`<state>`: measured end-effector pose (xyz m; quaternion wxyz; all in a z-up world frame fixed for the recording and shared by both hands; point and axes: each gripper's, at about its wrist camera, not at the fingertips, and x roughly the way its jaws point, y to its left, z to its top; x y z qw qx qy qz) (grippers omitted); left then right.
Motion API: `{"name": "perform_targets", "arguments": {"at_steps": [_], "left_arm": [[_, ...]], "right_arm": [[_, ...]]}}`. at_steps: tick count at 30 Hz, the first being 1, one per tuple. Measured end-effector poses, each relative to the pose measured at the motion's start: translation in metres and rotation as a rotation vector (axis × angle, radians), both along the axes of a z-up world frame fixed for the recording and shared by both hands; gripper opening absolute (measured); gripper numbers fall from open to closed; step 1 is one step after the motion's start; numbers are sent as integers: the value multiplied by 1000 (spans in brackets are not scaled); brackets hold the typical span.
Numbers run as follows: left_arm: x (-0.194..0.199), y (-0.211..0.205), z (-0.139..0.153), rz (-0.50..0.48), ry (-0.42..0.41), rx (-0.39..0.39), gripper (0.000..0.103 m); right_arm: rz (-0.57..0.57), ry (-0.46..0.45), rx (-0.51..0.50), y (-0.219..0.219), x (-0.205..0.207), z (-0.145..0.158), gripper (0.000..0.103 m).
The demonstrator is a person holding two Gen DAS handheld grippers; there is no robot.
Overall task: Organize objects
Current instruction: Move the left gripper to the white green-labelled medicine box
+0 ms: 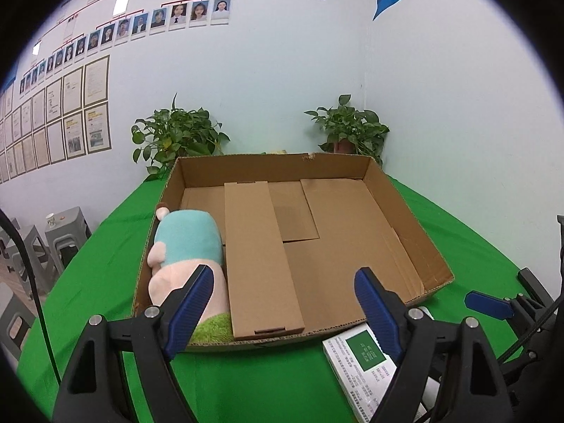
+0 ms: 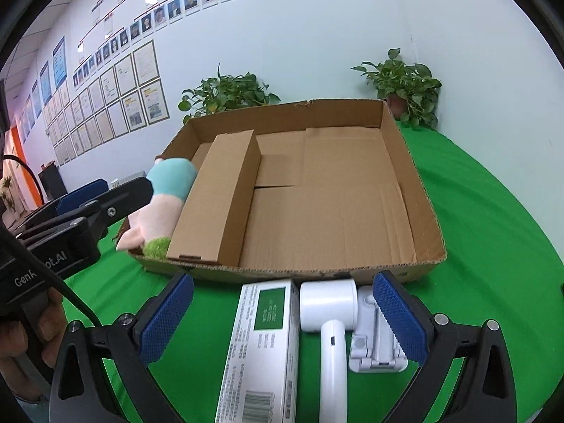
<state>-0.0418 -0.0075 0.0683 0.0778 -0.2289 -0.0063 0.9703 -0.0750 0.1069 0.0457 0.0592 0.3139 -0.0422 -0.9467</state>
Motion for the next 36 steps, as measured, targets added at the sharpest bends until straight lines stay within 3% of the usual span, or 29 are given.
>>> {"name": "perform_targets", "arguments": {"at_steps": [9, 11, 12, 13, 14, 15, 16, 17, 19, 20, 22, 24, 25, 26, 29, 36], "left_arm": [[3, 5, -11, -21, -40, 36, 81], [3, 5, -16, -37, -54, 52, 80], [2, 5, -18, -38, -61, 60, 74], [1, 4, -21, -48, -69, 74, 68], [0, 4, -23, -62, -79, 90, 50], [-2, 4, -26, -78, -91, 104, 21], [-3, 5, -29, -85, -102, 110, 5], [-5, 6, -33, -88, -119, 113, 2], [-5, 9, -37, -88, -126, 106, 2], [-5, 10, -38, -77, -129, 95, 2], [-6, 11, -40, -45, -137, 76, 11], [-8, 7, -42, -37, -142, 92, 64], [-8, 3, -42, -38, -142, 119, 74], [-8, -1, -43, -38, -143, 147, 78], [-12, -10, -45, -36, -178, 195, 78], [-10, -6, -46, -43, -192, 162, 78]], "right_arm": [[4, 5, -2, 6, 7, -6, 102], [14, 2, -10, 7, 7, -8, 91], [15, -1, -3, 6, 7, -10, 87], [15, -7, 8, 6, 6, -13, 74], [9, -17, 23, 5, 5, -15, 61], [4, -26, 34, 4, 5, -18, 55], [3, -34, 42, 4, 4, -21, 42], [3, -44, 50, 4, 3, -24, 36], [11, -49, 55, 3, 3, -28, 26], [15, -46, 59, 2, 3, -29, 26], [17, -44, 71, 1, 4, -31, 29], [-6, -44, 93, 1, 5, -30, 66], [-26, -31, 109, 2, 6, -30, 103], [-43, -2, 114, 3, 9, -28, 103], [-53, 17, 124, 5, 11, -27, 102], [-46, -16, 94, 6, 8, -34, 102]]}}
